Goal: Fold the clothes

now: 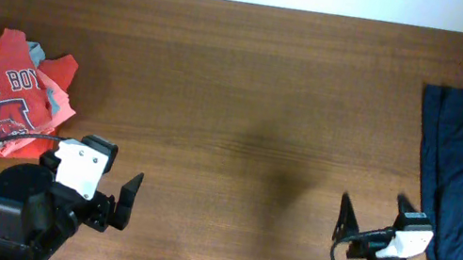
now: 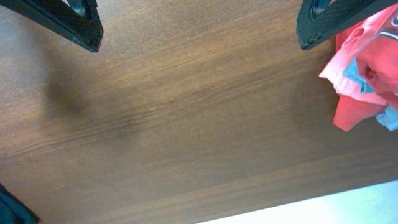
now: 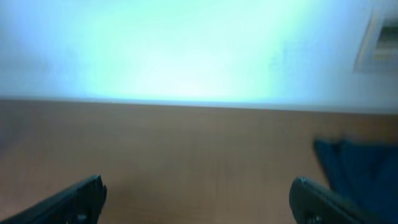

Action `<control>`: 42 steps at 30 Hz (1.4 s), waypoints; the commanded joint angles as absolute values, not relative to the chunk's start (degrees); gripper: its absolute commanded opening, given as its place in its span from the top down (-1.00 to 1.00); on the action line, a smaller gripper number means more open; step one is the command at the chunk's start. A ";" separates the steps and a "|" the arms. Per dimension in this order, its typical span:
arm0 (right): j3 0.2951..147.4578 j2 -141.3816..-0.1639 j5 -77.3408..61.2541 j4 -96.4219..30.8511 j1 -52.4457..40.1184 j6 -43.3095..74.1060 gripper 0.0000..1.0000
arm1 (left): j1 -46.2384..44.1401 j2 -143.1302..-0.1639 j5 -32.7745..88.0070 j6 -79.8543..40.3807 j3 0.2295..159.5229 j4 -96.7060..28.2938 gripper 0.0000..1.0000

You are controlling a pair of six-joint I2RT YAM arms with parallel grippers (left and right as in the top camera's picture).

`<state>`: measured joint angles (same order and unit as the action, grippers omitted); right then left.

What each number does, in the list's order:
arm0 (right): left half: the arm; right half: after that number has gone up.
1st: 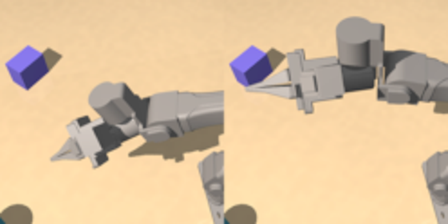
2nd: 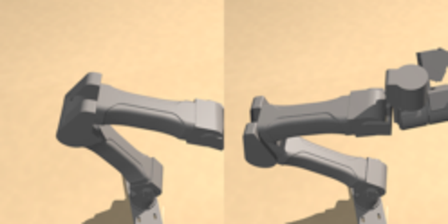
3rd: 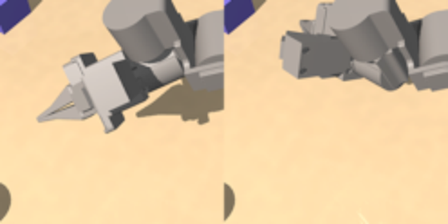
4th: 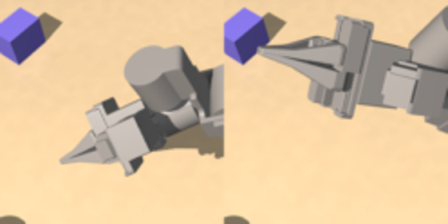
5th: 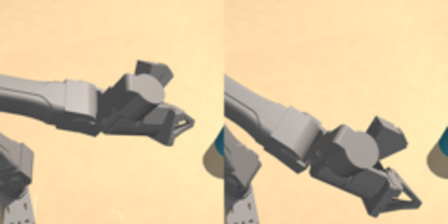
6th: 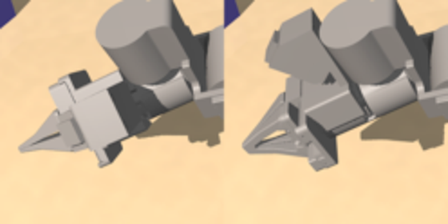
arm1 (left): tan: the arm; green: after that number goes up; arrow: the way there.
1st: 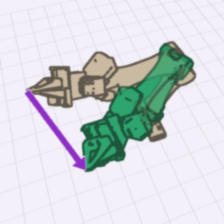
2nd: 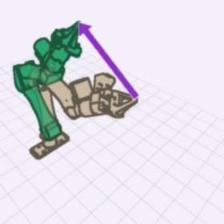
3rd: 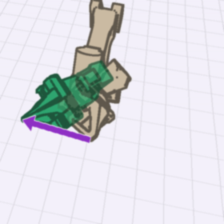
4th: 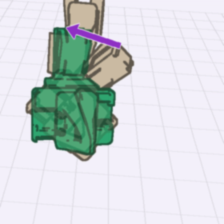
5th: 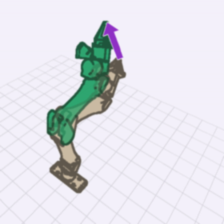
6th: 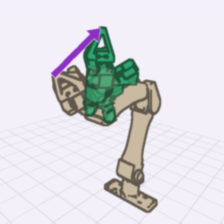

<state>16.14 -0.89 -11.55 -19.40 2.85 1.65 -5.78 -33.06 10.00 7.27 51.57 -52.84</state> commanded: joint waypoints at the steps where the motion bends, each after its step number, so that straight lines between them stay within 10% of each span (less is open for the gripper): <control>1: 9.10 -0.23 -13.32 -8.25 2.96 2.15 -0.97 | -6.02 -32.82 9.61 6.74 51.24 -52.75 -0.98; 42: 0.32 -0.25 -14.79 -3.18 0.64 2.17 -0.97 | -6.02 -32.82 9.61 6.74 51.24 -52.75 -0.98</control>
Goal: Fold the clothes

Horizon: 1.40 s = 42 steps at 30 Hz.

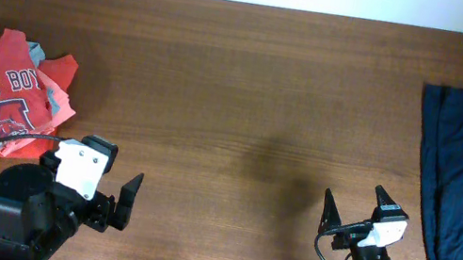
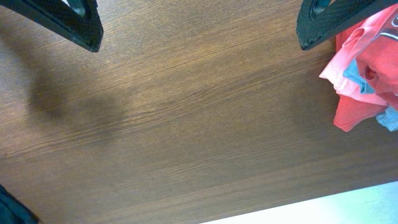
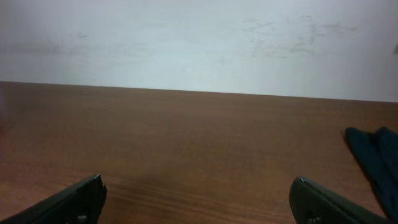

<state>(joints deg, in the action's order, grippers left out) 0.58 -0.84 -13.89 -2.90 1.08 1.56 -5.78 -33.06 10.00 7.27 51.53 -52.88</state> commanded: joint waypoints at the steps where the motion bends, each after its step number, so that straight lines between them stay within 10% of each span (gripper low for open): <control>1: 0.32 -0.25 -14.79 -3.18 0.64 2.17 -0.97 | -6.02 -32.82 9.61 6.74 51.24 -52.75 -0.98; 18: 0.32 -0.25 -14.79 -3.18 0.64 2.17 -0.97 | -6.02 -24.99 4.47 8.71 43.05 -50.11 -0.98; 37: 0.32 -0.25 -14.79 -3.20 0.64 2.17 -0.97 | -5.96 -1.17 -1.06 8.69 1.65 0.78 -0.98; 42: 0.32 -0.25 -14.79 -3.18 0.64 2.17 -0.97 | -5.87 -0.25 -2.42 8.67 0.54 -4.05 -0.98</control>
